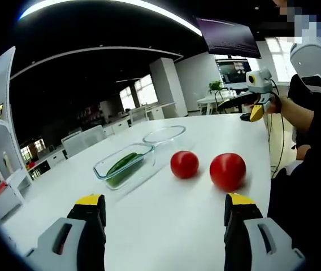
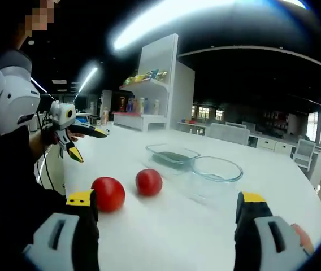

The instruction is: Sort the scattered tomatoes and cucumbers on the table and place them into their respective storage containers

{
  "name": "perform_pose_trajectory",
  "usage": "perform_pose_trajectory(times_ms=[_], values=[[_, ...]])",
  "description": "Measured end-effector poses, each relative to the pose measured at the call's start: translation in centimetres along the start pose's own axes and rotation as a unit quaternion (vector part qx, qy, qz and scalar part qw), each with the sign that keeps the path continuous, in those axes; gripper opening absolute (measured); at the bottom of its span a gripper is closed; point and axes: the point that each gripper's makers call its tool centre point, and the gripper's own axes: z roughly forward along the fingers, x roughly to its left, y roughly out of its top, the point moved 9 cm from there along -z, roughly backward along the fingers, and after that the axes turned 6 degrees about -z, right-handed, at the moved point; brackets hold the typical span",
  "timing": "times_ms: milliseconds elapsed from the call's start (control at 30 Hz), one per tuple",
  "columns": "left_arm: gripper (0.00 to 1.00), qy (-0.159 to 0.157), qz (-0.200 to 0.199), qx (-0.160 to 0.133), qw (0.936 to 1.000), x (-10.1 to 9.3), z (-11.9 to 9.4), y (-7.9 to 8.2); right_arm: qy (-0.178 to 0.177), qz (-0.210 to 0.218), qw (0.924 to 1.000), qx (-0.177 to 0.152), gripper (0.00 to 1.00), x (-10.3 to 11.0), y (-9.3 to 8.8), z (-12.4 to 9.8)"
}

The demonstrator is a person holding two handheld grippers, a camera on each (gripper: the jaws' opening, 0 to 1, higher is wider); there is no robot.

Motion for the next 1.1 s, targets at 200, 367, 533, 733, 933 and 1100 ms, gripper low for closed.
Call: perform_pose_trajectory(times_ms=[200, 367, 533, 733, 933, 1100], values=[[0.86, 0.003, 0.000, 0.001, 1.0000, 0.0, -0.2, 0.0, -0.005, 0.010, 0.9999, 0.002, 0.96, -0.1, -0.5, 0.6], [0.86, 0.006, -0.001, 0.004, 1.0000, -0.1, -0.3, -0.2, 0.004, 0.042, 0.9987, 0.029, 0.96, -0.1, -1.1, 2.0], [0.86, 0.007, 0.001, 0.005, 1.0000, -0.2, -0.4, -0.2, 0.009, 0.067, 0.9969, 0.040, 0.91, 0.3, -1.3, 4.1], [0.86, 0.005, -0.002, 0.005, 1.0000, -0.4, -0.7, -0.2, 0.039, 0.130, 0.9892, 0.054, 0.83, 0.9, -1.7, 8.6], [0.86, 0.007, -0.002, 0.011, 0.9999, -0.5, -0.8, -0.4, 0.050, 0.121, 0.9897, 0.057, 0.82, 1.6, -1.8, 11.1], [0.86, 0.011, 0.001, 0.016, 0.9998, -0.4, -0.6, -0.5, 0.056, 0.108, 0.9900, 0.070, 0.77, 1.6, -1.9, 13.2]])
